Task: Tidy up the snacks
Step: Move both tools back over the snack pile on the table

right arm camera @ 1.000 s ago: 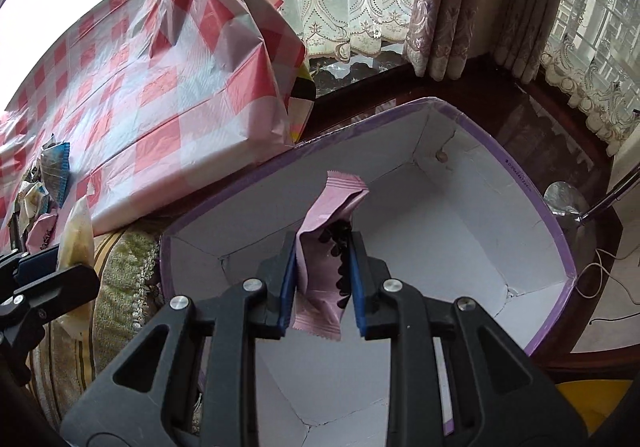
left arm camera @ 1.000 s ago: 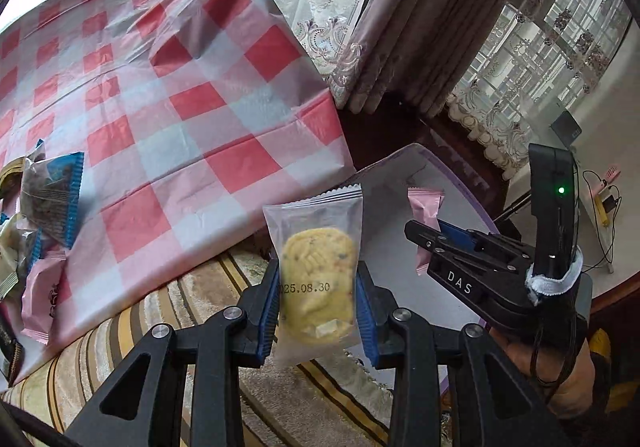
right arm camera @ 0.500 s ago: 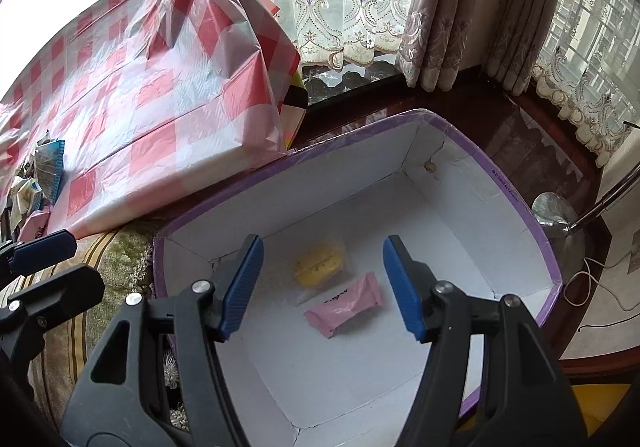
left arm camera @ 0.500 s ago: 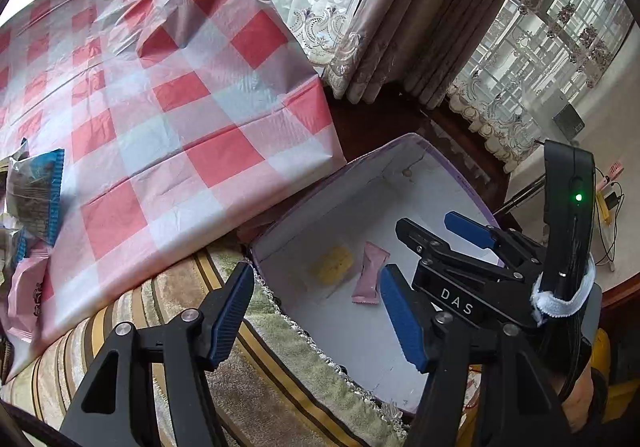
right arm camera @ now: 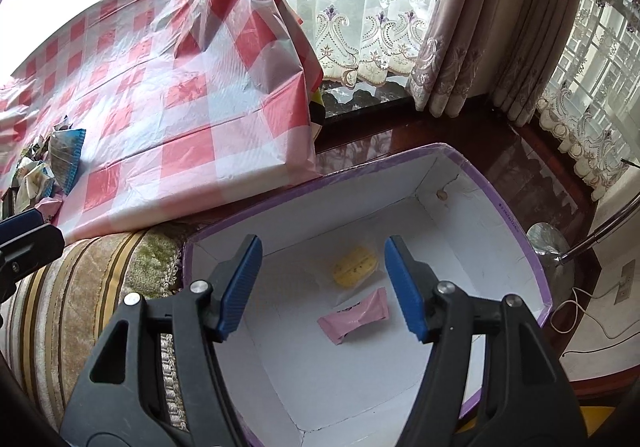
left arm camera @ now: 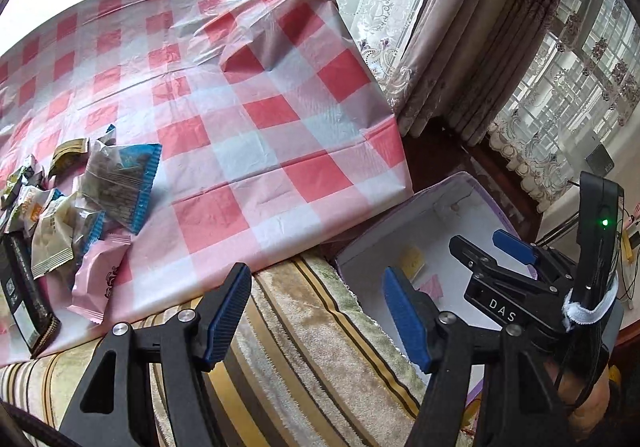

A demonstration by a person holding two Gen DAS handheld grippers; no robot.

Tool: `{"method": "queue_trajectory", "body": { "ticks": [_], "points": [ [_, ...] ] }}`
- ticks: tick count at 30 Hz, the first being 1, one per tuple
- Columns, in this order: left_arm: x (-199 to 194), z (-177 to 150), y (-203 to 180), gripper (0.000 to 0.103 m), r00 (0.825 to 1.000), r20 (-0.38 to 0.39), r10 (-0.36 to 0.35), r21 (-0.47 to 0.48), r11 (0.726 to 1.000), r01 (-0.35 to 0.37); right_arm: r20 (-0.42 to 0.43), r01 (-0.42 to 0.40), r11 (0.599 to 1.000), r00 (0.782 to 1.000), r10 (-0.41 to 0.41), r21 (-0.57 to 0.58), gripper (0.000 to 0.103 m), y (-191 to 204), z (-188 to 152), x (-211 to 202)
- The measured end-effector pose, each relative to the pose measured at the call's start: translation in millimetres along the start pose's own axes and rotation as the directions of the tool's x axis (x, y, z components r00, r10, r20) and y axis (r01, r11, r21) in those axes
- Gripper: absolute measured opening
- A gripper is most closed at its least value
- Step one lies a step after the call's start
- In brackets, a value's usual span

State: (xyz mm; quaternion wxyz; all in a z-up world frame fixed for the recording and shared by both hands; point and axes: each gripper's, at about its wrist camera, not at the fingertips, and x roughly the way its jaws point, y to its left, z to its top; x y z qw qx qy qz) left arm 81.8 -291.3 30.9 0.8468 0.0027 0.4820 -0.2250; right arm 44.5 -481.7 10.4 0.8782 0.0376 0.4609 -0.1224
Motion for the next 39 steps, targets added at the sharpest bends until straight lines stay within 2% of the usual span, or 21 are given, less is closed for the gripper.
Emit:
{"method": "queue_trajectory", "body": {
  "ticks": [7,16,20,33,39],
  "points": [
    [-23.3,-6.8,40.6,0.069,0.996,0.039,0.080,-0.078,0.994,-0.076,0.009,-0.050,0.998,0.999,0.050,-0.047,0.067,26.5,6.1,-10.3],
    [-39.2,-19.7,92.3,0.069,0.978,0.016,0.208,-0.177,0.963,-0.202,-0.011,-0.158,0.982,0.987,0.157,-0.104,0.067,68.9,8.4,-16.9],
    [-44.5,-24.2,109.3,0.069,0.970,0.007,0.242,-0.210,0.949,-0.235,-0.030,-0.194,0.972,0.981,0.192,-0.131,0.067,89.4,9.2,-18.2],
    [-53.0,-34.4,148.2,0.069,0.962,-0.010,0.272,-0.281,0.923,-0.264,-0.070,-0.245,0.948,0.969,0.235,-0.206,0.067,140.5,10.7,-18.5],
    [-57.9,-39.1,171.9,0.069,0.958,-0.007,0.287,-0.323,0.906,-0.274,-0.103,-0.312,0.930,0.949,0.297,-0.193,0.067,164.2,14.9,-13.4]
  ]
}}
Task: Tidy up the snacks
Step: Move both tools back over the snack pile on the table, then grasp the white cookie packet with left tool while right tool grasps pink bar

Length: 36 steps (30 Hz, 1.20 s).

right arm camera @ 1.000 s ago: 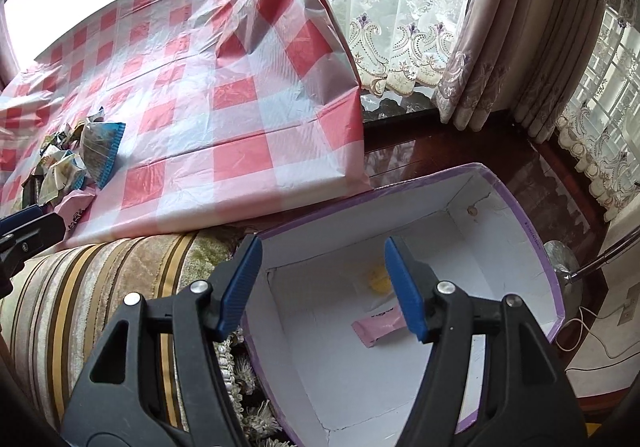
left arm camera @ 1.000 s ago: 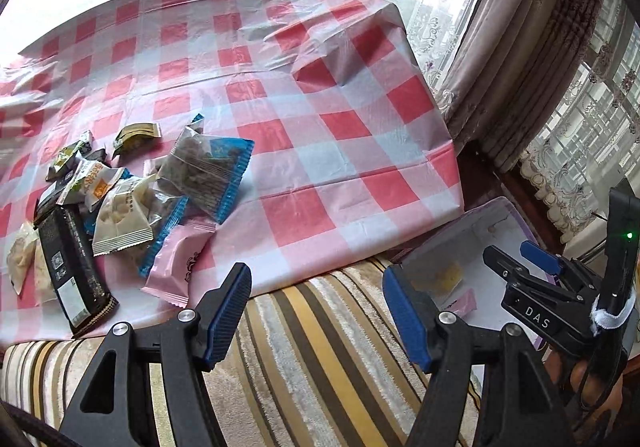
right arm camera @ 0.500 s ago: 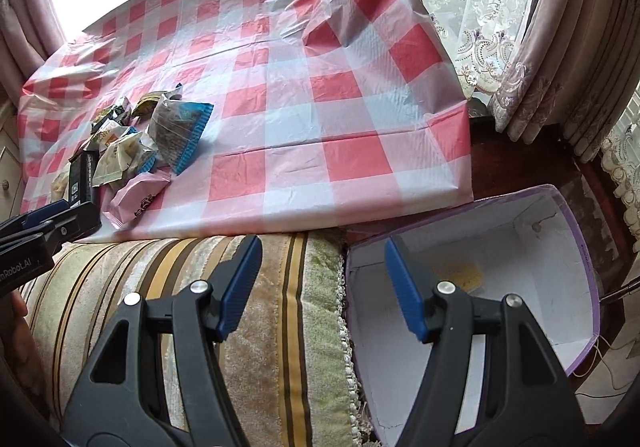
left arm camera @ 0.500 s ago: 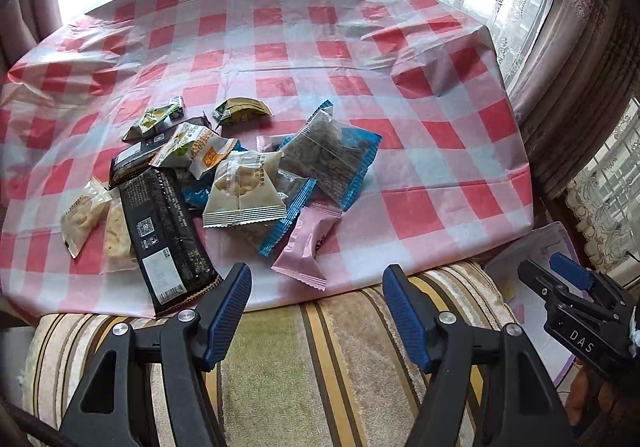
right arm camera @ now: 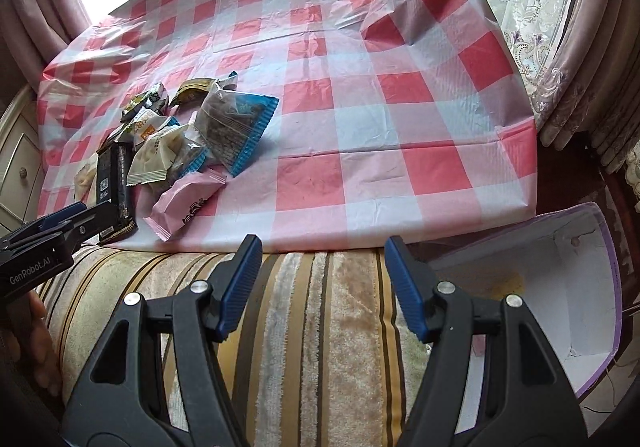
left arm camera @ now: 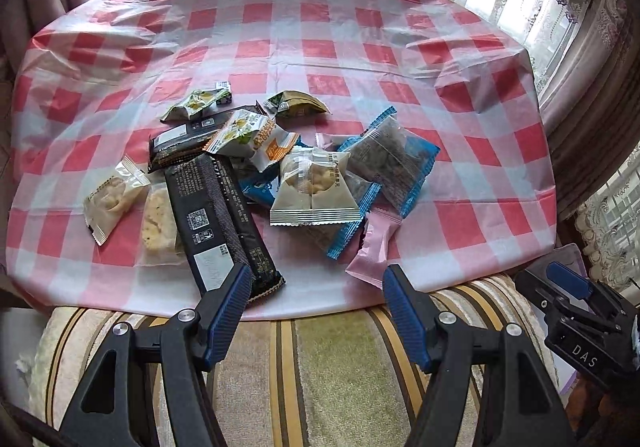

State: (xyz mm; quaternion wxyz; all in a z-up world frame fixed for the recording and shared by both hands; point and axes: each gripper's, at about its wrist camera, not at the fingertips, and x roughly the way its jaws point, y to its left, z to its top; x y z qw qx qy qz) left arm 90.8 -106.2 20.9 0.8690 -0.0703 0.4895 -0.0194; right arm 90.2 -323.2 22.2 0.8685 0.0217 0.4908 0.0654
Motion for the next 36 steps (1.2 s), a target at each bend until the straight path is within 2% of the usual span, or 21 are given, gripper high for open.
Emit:
{"method": "queue_trajectory", "body": {
  "ticks": [4,13,16,20,26,30,34,36],
  "points": [
    [-1.8,1.1,29.3,0.069,1.000,0.012,0.003,-0.069,0.998,-0.002,-0.019,-0.047,0.999,0.999,0.047,-0.015,0.067,20.4,7.6,10.3],
    [-2.4,6.6,95.7,0.069,0.997,0.030,0.069,-0.165,0.984,-0.063,-0.082,-0.169,0.984,0.983,0.164,-0.054,0.067,68.8,21.8,37.1],
    [1.9,10.3,117.6,0.069,0.995,0.026,0.100,-0.173,0.980,-0.094,-0.092,-0.187,0.980,0.979,0.180,-0.073,0.067,82.4,26.0,42.0],
    [8.2,18.1,147.1,0.069,0.995,0.014,0.095,-0.200,0.976,-0.090,-0.117,-0.196,0.977,0.976,0.186,-0.088,0.067,95.8,31.1,53.1],
    [25.4,34.5,171.4,0.069,0.996,-0.022,0.082,-0.149,0.985,-0.085,-0.163,-0.182,0.980,0.972,0.167,-0.079,0.067,100.9,35.1,71.3],
    [38.8,44.5,175.3,0.071,0.994,-0.048,0.099,-0.059,0.993,-0.102,-0.189,-0.161,0.985,0.971,0.145,-0.067,0.067,100.7,35.7,81.6],
    [53.0,50.8,172.6,0.075,0.989,-0.053,0.139,0.064,0.989,-0.135,-0.208,-0.154,0.986,0.968,0.139,-0.058,0.057,100.7,36.2,89.0],
    [61.2,52.1,175.8,0.075,0.988,-0.076,0.133,0.081,0.989,-0.127,-0.207,-0.148,0.987,0.969,0.133,-0.056,0.053,100.9,37.0,90.1]
  ]
}}
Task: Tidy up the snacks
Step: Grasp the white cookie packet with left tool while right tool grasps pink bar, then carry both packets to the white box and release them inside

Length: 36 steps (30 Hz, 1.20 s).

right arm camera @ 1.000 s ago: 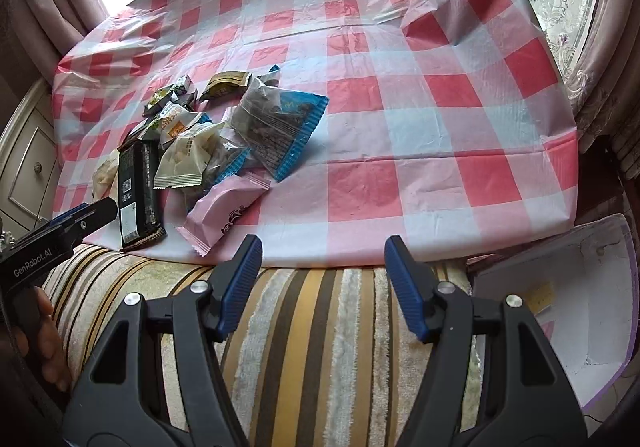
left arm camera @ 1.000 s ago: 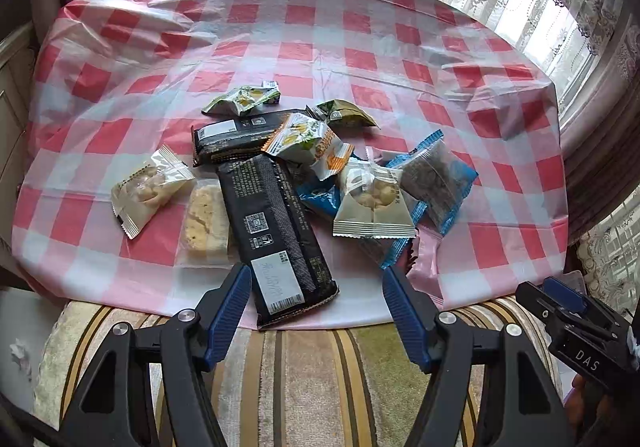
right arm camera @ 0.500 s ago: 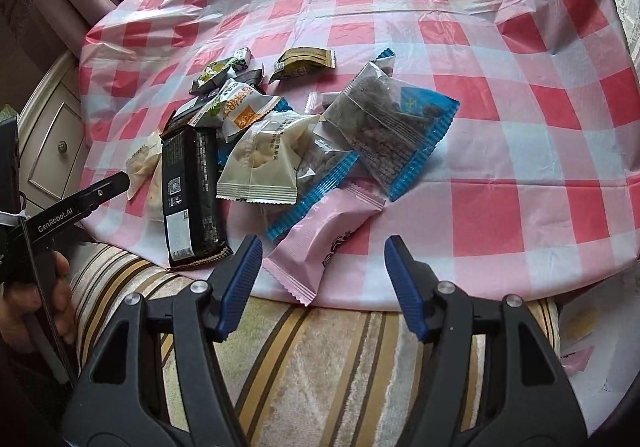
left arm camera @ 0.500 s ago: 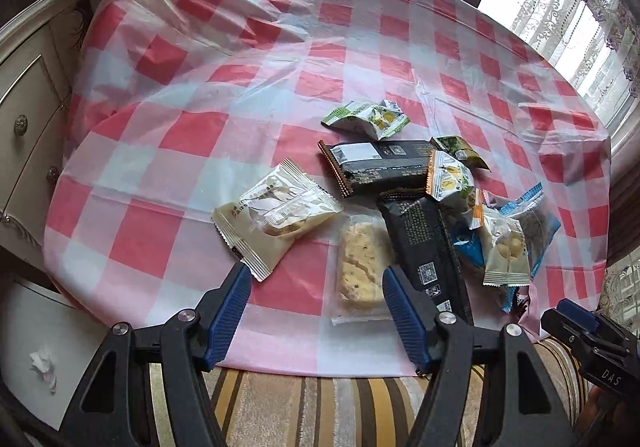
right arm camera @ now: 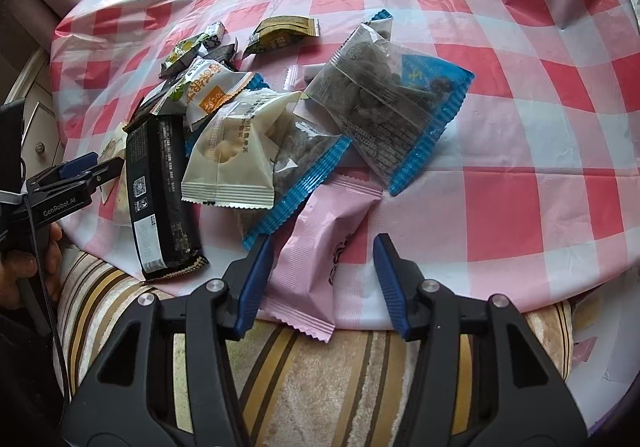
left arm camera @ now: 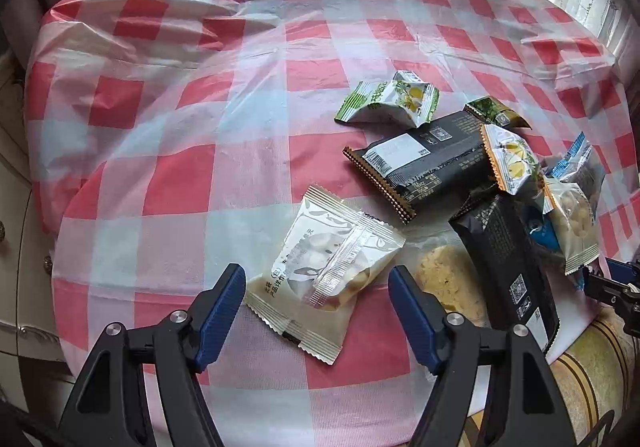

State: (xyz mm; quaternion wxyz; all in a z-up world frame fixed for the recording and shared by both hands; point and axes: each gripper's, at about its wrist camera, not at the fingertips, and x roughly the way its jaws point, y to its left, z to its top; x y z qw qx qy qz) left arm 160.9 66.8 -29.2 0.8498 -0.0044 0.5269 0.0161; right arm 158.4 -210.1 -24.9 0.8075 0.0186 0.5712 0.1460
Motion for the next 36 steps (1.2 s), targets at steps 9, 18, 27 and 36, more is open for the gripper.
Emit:
{"method": "queue_trajectory", "body": {
  "ticks": [9,18,27,36],
  "points": [
    [4.9,-1.4,2.9,0.061,1.000,-0.007,-0.017,0.012,1.000,0.018,0.009,-0.007,0.999,1.000,0.007,0.031,0.023,-9.3,-1.1,-1.8],
    [-15.9,-8.5,3.5,0.057,0.999,0.035,0.018,-0.038,0.999,-0.017,0.049,-0.019,0.999,0.999,0.016,0.046,0.022,-21.7,-12.6,-21.7],
    [-46.9,-16.1,-2.2,0.057,0.995,0.096,0.020,-0.092,0.996,-0.011,0.084,-0.024,0.998,0.996,0.019,0.063,0.022,-32.6,-22.9,-40.9],
    [-70.1,-17.8,-51.6,0.057,0.990,0.133,-0.055,-0.029,0.998,0.060,0.118,-0.026,0.995,0.993,0.014,0.101,0.022,-52.5,-36.8,-60.9]
  ]
}}
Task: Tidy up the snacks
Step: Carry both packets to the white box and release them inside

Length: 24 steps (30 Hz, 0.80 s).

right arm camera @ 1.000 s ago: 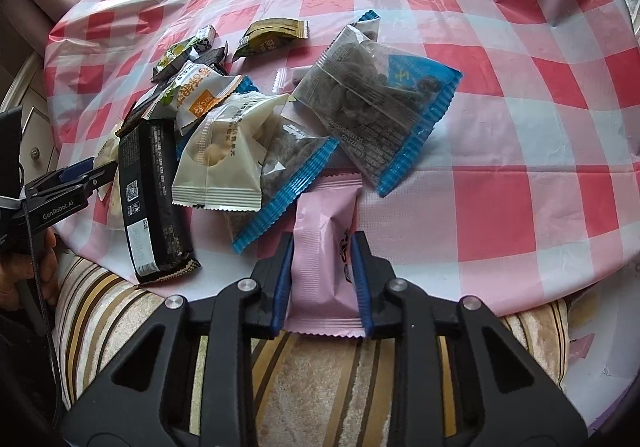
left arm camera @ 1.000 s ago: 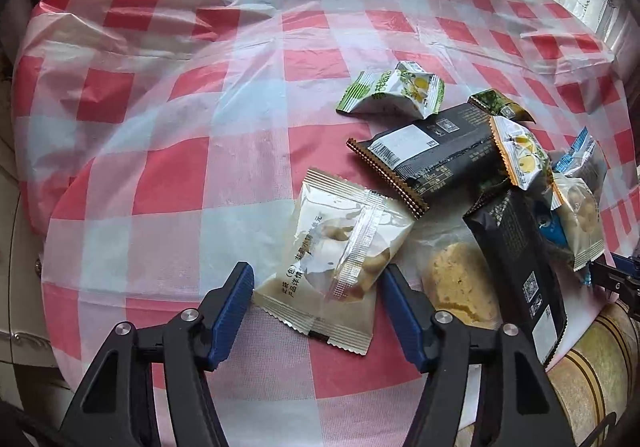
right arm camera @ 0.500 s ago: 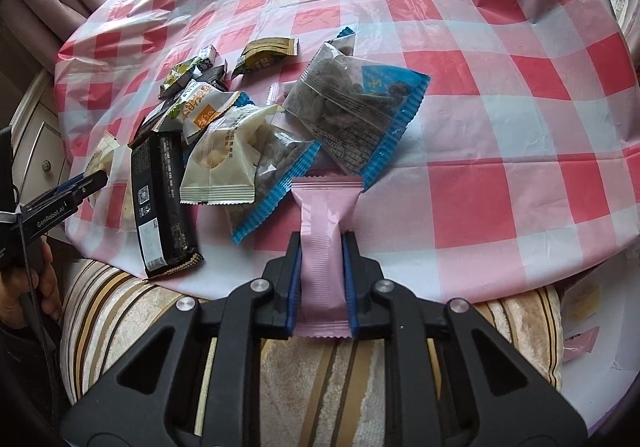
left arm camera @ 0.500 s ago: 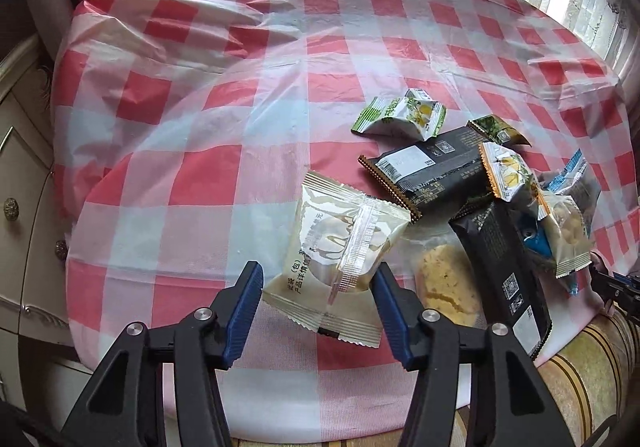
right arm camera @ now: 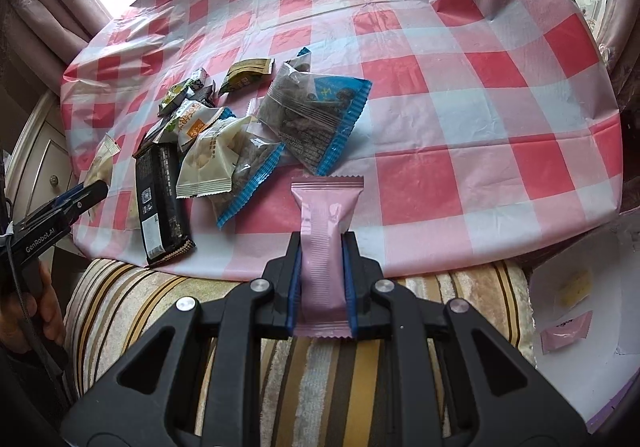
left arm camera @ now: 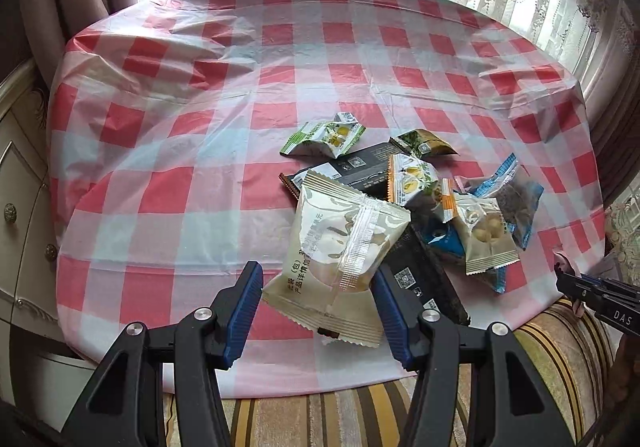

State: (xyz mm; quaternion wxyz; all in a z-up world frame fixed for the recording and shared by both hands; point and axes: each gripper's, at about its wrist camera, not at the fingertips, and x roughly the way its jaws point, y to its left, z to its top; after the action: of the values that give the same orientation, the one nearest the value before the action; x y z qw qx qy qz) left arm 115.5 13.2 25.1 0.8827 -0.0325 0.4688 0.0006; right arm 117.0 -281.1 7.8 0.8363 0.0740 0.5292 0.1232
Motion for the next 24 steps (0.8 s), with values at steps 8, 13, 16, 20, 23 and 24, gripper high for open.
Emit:
{"method": "queue_trajectory", "body": {
  "ticks": [8,13,16,20,23,24],
  "points": [
    [-8.7,0.2,-57.3,0.057,0.997,0.000,-0.082,0.089,0.993,0.081,0.028,0.014,0.999,1.000,-0.015,0.041,0.022,-21.5,-7.4,-15.0],
    [-10.4,-4.4,-96.5,0.057,0.991,-0.016,-0.131,0.152,0.980,0.132,0.046,0.026,0.997,0.999,-0.029,0.068,0.022,-39.4,-12.9,-25.8],
    [-10.2,-7.8,-119.3,0.057,0.987,-0.029,-0.157,0.184,0.970,0.159,0.053,0.037,0.995,0.998,-0.042,0.090,0.022,-53.9,-17.4,-31.8],
    [-10.2,-11.7,-149.4,0.057,0.980,-0.048,-0.191,0.228,0.954,0.197,0.062,0.062,0.991,0.996,-0.070,0.122,0.022,-75.1,-24.2,-40.3],
    [-11.6,-13.3,-171.4,0.057,0.975,-0.057,-0.217,0.260,0.939,0.224,0.067,0.081,0.985,0.993,-0.092,0.152,0.022,-92.5,-29.3,-46.3],
    [-11.8,-13.6,-178.8,0.057,0.972,-0.061,-0.225,0.270,0.934,0.234,0.068,0.090,0.983,0.992,-0.102,0.161,0.022,-98.3,-31.2,-48.4]
  ]
}}
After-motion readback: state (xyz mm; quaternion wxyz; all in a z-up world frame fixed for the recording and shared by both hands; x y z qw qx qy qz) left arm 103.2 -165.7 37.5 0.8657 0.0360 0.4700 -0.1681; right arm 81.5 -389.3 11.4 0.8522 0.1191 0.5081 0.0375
